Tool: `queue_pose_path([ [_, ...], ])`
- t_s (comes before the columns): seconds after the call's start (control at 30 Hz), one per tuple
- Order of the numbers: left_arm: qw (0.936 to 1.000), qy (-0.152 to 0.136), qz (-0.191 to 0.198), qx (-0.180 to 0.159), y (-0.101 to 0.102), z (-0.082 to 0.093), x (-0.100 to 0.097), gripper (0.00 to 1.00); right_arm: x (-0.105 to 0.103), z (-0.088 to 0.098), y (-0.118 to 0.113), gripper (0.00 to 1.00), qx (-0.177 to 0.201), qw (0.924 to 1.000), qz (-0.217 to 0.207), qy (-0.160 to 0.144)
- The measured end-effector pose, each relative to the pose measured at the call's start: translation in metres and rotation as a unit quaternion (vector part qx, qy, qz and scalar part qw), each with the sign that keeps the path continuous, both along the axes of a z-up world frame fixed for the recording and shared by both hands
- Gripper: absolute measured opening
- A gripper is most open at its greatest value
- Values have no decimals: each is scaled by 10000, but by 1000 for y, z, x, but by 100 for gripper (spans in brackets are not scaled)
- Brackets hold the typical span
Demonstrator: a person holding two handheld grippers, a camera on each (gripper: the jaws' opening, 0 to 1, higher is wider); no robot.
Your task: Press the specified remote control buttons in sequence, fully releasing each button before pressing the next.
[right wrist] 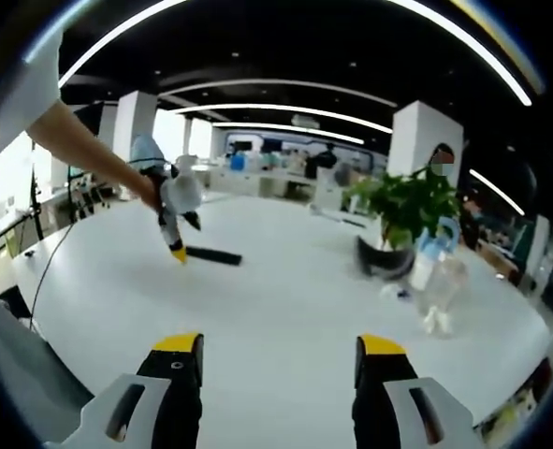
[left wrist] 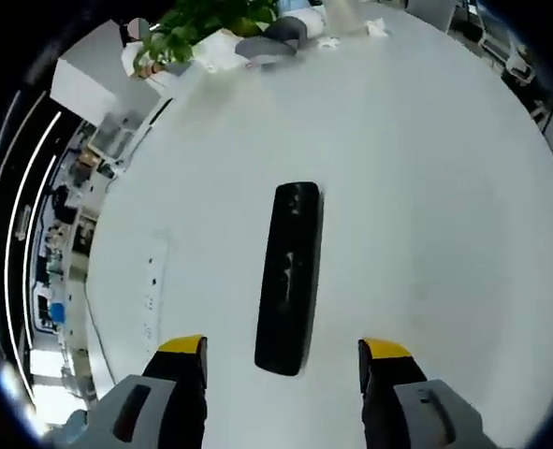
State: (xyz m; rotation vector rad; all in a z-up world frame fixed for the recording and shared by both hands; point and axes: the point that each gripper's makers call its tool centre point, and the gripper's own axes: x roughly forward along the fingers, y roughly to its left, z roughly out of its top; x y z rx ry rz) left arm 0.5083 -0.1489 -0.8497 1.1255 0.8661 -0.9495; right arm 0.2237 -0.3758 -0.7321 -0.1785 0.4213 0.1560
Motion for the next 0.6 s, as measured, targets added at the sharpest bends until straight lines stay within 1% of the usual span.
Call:
queue_pose_path([
  [0.03, 9999, 92, -35, -122, -6, 2, 0, 63, 0, 0, 0, 64, -11, 10000, 1, 11],
  [0.07, 9999, 113, 43, -25, -4, 4, 1, 63, 0, -1, 0, 64, -13, 10000, 1, 15],
  [0.1, 9997, 247, 64, -34, -4, 3, 0, 62, 0, -1, 0, 64, -20, 10000, -3, 19],
  [0.2, 9986, 485, -223, -33, -7, 2, -3, 58, 0, -2, 0, 64, -28, 10000, -3, 36],
  [0.23, 9982, 556, -223, -32, -6, 1, -2, 57, 0, -2, 0, 64, -37, 10000, 4, 39],
  [0.27, 9974, 694, -216, -24, -6, 0, -2, 55, 0, -2, 0, 64, -44, 10000, 10, 43],
  [0.33, 9963, 843, -157, -27, -5, -2, -2, 54, 0, -3, 1, 63, -54, 10000, 26, 61],
  [0.47, 9925, 1206, -161, -71, -4, -6, -3, 52, 0, -4, 1, 63, -68, 9999, 40, 83],
  [0.5, 9907, 1351, -113, -96, -4, -8, -5, 51, 0, -4, 2, 63, -72, 9999, 41, 90],
  [0.6, 9868, 1609, -66, -172, -3, -10, -6, 48, 0, -4, 0, 64, -84, 9999, 21, 74],
])
